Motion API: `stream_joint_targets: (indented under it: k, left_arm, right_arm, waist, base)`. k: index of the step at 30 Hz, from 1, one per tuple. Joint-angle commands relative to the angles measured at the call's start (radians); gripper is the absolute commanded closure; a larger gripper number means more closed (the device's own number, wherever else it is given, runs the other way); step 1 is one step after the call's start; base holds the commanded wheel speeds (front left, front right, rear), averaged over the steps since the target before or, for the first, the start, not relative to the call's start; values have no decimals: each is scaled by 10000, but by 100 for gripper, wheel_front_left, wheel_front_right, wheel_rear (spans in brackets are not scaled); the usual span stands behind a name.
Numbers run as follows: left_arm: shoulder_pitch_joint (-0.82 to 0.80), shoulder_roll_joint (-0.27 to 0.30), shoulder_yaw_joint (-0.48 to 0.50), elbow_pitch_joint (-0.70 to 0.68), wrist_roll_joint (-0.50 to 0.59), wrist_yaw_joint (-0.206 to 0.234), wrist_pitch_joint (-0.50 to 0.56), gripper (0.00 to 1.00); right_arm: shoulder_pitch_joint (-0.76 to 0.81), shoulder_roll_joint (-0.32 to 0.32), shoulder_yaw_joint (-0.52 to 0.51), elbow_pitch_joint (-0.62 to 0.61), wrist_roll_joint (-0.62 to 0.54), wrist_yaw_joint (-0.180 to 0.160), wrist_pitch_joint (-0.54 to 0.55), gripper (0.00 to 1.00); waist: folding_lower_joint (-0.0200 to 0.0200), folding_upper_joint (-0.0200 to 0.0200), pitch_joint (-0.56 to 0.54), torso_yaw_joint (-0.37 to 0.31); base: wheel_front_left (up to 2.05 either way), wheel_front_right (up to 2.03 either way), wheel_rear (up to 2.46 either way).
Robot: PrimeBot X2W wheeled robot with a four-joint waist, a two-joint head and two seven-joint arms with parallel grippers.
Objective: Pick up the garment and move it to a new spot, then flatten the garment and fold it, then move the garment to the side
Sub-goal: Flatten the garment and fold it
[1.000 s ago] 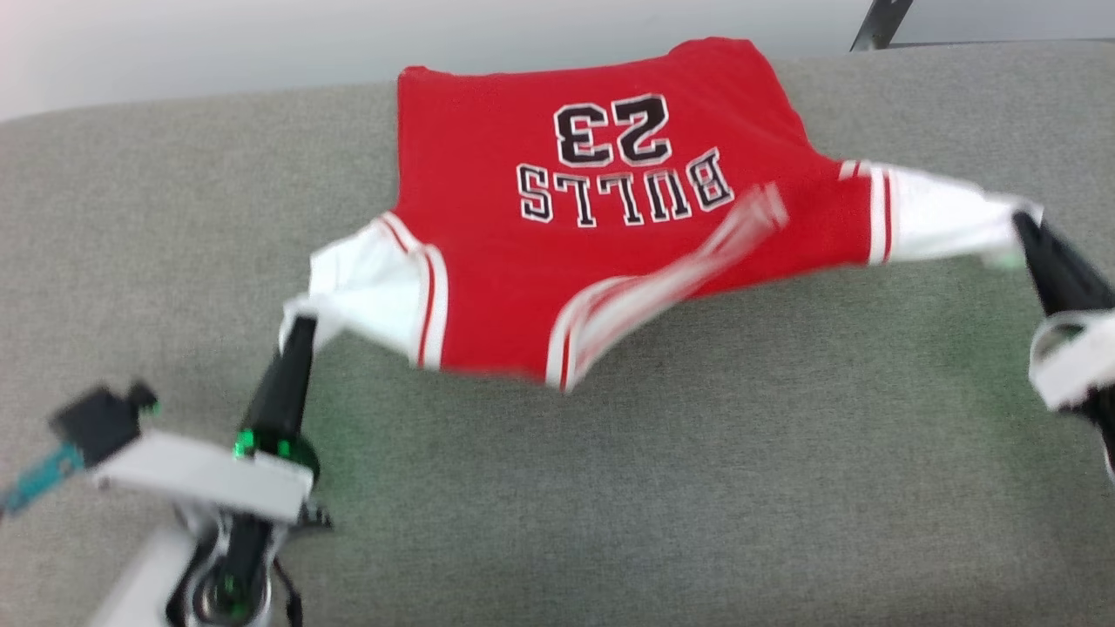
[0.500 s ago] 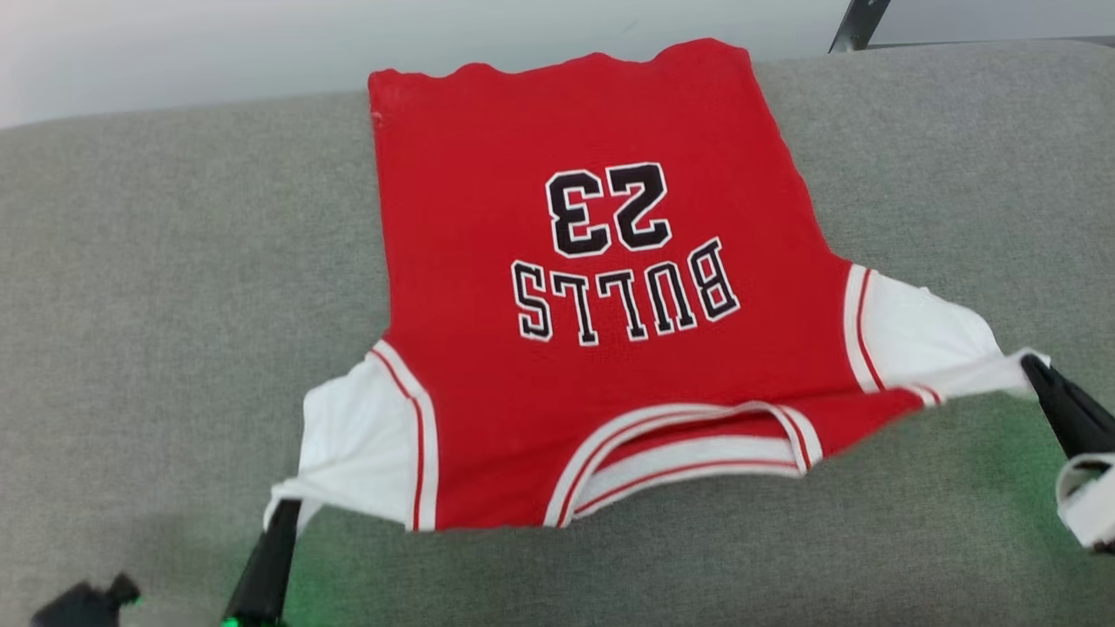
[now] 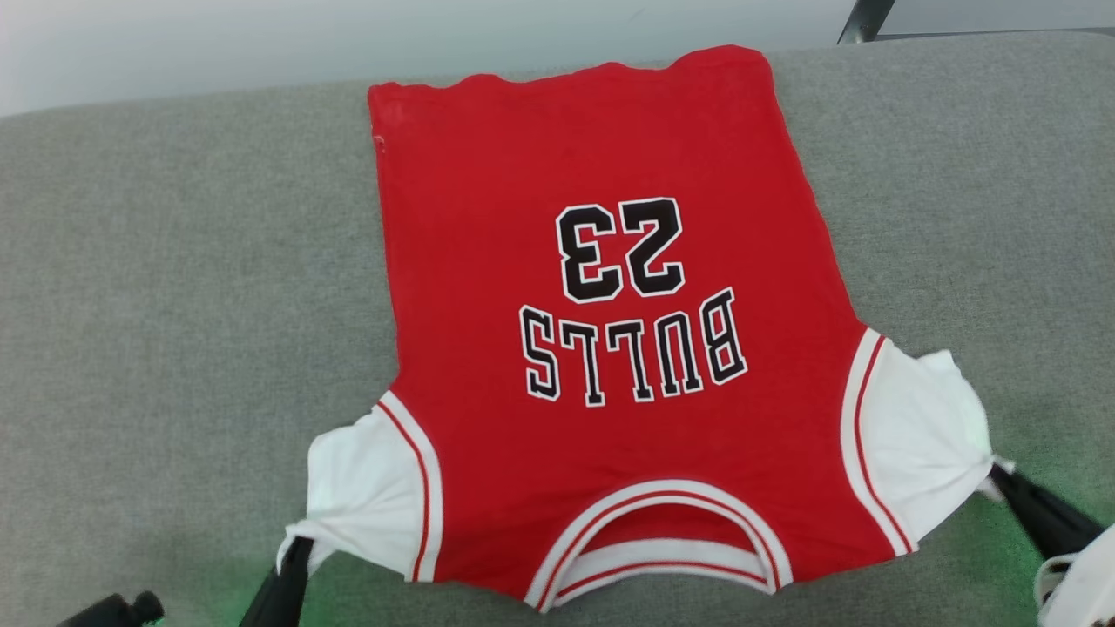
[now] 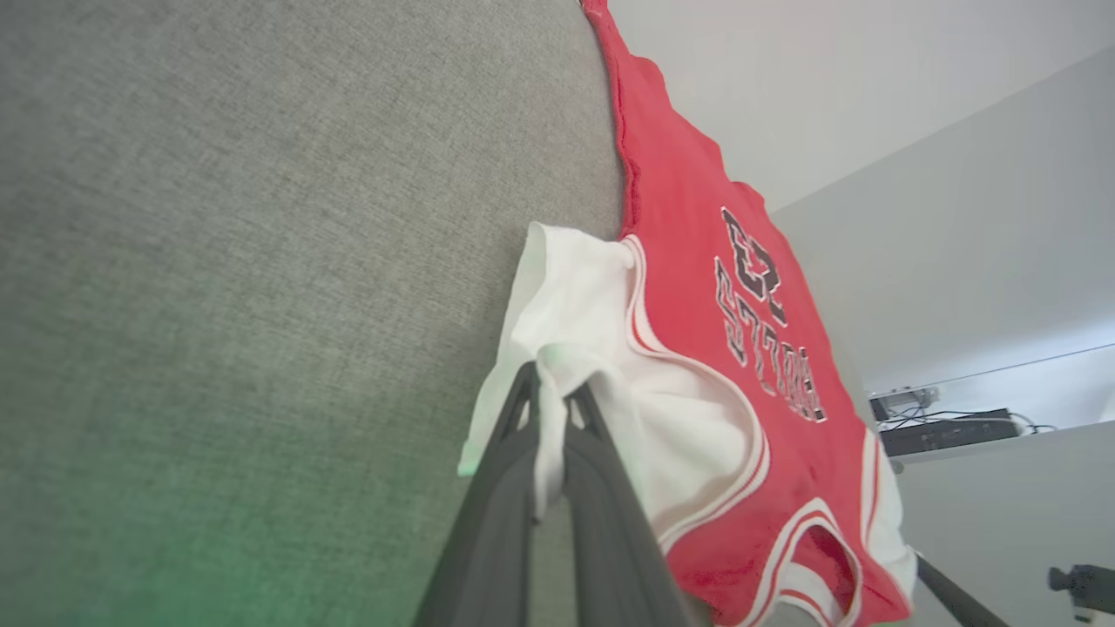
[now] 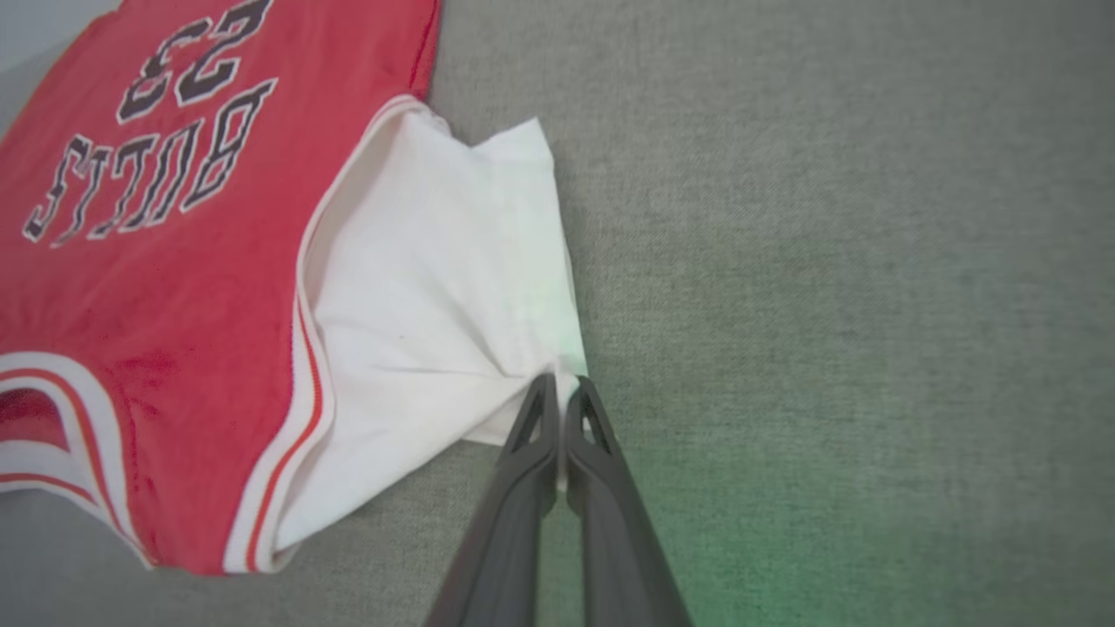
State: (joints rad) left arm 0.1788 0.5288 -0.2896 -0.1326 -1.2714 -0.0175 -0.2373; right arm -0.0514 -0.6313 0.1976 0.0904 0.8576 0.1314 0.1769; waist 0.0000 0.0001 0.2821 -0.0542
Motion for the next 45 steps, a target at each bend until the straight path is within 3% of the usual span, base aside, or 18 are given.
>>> stream_joint_targets:
  k: [1,9,15,22,23,24,25,30,37,42,45]
  left_arm:
    - [-155,57,-122,347,335,224,23,100]
    - [-846,-177,-1016,2064,1449,792,247,100]
    - [-1242,-79,-1530,2973,2203,1444,603,100]
    - [-1508,-207,-1843,3420,2469,1401,657,100]
    - [-1530,-218,-1862,3432,2470,1362,649,100]
    - [-1555,-246,-1863,3435,2452,1326,621,100]
    - [-1576,-265,-1865,3431,2440,1280,601,100]
    - [-1713,-356,-1857,3118,2477,1159,488,100]
    - [-2277,-493,-2142,2551,2835,1085,561,100]
    - [-2768,-609,-2338,2403,3027,911,671,100]
    - [-3227,-819,-2533,2459,3015,624,796,100]
  right_arm:
    - [201,201,-102,-91,-377,-15,260,100]
    - [448,1161,-34,-101,-1727,-15,1207,100]
    - [373,1441,232,578,-2340,-16,1436,100]
    - [183,1577,587,1309,-2645,-22,1368,100]
    - [146,1541,624,1343,-2669,-24,1334,82]
    - [80,1537,557,1304,-2666,-24,1206,29]
    - [-25,1499,434,1220,-2656,-27,1079,0]
    - [-527,1104,-303,-365,-2375,-13,1057,0]
    - [-1891,290,-1439,-2515,-2288,-15,2767,0]
    - [-3758,443,-1316,-1940,-2245,-15,3915,0]
    - [-5456,582,-811,-668,-2421,-13,4822,0]
  waist:
    - [0,-1,5,-2]
    - [0,-1,118,-79]
    - [0,-1,250,-68]
    - [0,-1,294,-55]
    - [0,-1,296,-55]
    - [0,-1,292,-55]
    - [0,-1,292,-47]
    - [0,-1,367,100]
    - [0,-1,854,780]
    - [0,-1,1363,1321]
    - [0,-1,1834,1835]
  base:
    - [0,0,0]
    - [0,0,0]
    - [0,0,0]
    - [0,0,0]
    - [0,0,0]
    - [0,0,0]
    - [0,0,0]
    - [0,0,0]
    - [0,0,0]
    - [0,0,0]
    - [0,0,0]
